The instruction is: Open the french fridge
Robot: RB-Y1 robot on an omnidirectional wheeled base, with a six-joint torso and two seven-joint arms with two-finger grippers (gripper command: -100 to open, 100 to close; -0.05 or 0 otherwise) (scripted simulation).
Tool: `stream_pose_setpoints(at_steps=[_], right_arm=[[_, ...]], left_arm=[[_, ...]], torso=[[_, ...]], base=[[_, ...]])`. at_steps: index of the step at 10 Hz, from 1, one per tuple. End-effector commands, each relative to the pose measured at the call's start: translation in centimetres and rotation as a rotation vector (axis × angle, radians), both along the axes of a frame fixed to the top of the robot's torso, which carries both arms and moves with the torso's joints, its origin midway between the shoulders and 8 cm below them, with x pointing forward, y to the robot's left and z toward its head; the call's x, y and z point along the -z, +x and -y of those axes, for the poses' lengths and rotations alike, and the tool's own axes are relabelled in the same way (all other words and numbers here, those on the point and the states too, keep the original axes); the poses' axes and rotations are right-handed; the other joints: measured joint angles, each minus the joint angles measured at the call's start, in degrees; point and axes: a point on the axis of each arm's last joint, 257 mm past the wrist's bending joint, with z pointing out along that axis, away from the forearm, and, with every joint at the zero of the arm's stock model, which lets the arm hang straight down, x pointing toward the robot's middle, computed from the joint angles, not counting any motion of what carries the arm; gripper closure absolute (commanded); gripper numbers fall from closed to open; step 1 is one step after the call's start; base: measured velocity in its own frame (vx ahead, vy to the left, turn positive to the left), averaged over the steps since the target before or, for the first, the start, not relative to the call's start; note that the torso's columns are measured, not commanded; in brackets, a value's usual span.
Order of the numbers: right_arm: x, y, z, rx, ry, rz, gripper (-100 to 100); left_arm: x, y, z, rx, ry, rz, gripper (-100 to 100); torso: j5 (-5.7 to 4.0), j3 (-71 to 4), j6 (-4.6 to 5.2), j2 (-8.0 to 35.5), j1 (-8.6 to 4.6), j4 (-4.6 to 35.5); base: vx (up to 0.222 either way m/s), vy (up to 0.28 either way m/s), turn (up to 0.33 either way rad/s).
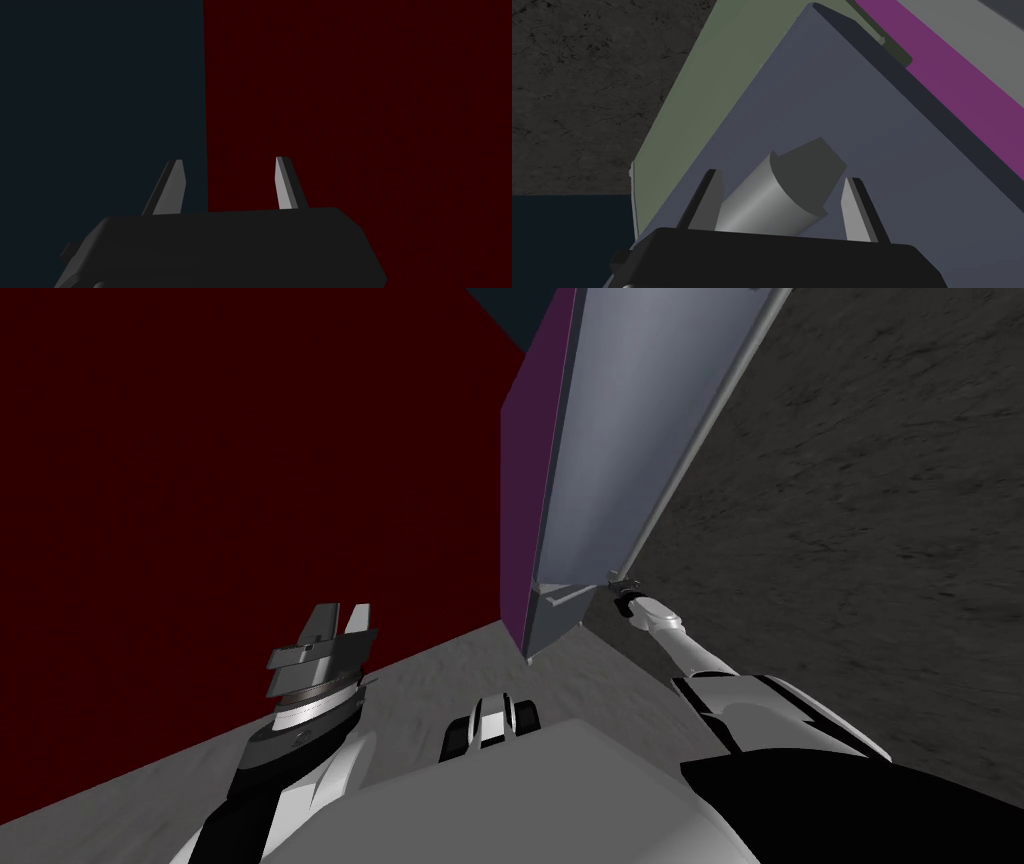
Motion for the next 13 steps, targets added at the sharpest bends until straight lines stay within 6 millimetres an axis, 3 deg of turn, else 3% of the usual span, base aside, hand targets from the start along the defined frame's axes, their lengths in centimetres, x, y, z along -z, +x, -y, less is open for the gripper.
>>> stream_pose_setpoints(at_steps=[1,6,8,9,10,13], right_arm=[[0.3,-2.3,2.9,0.082,-0.003,-0.004,100],[0.1,-6.5,7.3,0.221,-0.007,-0.006,100],[0.3,-6.5,7.2,0.221,-0.003,-0.007,100],[0.5,-8.4,8.9,0.283,-0.002,-0.009,100],[0.5,-8.4,8.9,0.283,-0.002,-0.009,100],[0.3,-11.2,11.1,0.369,-0.004,-0.008,100]], left_arm=[[0.0,0.0,0.0,0.0,0.0,0.0,0],[0.0,0.0,0.0,0.0,0.0,0.0,0],[0.0,0.0,0.0,0.0,0.0,0.0,0],[0.0,0.0,0.0,0.0,0.0,0.0,0],[0.0,0.0,0.0,0.0,0.0,0.0,0],[0.0,0.0,0.0,0.0,0.0,0.0,0]], torso=[[-0.03,0.05,-0.2,0.08,0.04,-0.02],[0.02,-0.02,-0.36,0.03,-0.29,0.05],[0.04,0.01,-0.48,0.07,-0.31,0.06],[0.05,-0.05,-0.51,0.02,-0.52,0.08],[-0.03,-0.08,-0.13,-0.11,-0.17,-0.01],[-0.09,0.08,-0.35,0.14,-0.08,0.0]], base=[[0.032,0.284,-0.148],[0.017,0.237,-0.103],[-0.003,0.112,-0.044],[0.071,0.163,-0.081],[0.068,0.21,-0.108],[0.033,0.218,-0.089]])
